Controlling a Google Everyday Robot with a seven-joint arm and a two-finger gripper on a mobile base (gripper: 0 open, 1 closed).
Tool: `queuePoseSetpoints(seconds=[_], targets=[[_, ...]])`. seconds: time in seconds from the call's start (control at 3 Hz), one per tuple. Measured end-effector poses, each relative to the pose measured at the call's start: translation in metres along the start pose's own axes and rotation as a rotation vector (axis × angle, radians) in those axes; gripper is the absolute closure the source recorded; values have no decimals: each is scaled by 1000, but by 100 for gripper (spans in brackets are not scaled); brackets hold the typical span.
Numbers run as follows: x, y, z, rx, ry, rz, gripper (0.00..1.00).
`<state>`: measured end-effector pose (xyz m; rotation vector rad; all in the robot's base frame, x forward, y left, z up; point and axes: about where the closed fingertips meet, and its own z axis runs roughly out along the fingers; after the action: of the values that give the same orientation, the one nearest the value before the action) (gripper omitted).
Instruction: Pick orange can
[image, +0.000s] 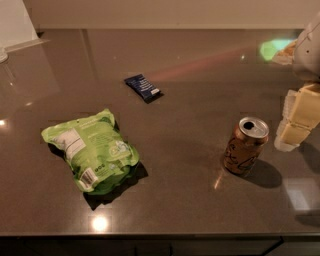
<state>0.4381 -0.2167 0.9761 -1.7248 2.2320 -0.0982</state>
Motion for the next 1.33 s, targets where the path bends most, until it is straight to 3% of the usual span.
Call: queuePoseSetpoints(seconds=[0.67,1.33], targets=[[0,-2,1,1,-32,5,0],[4,3,24,-62,-158,40,0]])
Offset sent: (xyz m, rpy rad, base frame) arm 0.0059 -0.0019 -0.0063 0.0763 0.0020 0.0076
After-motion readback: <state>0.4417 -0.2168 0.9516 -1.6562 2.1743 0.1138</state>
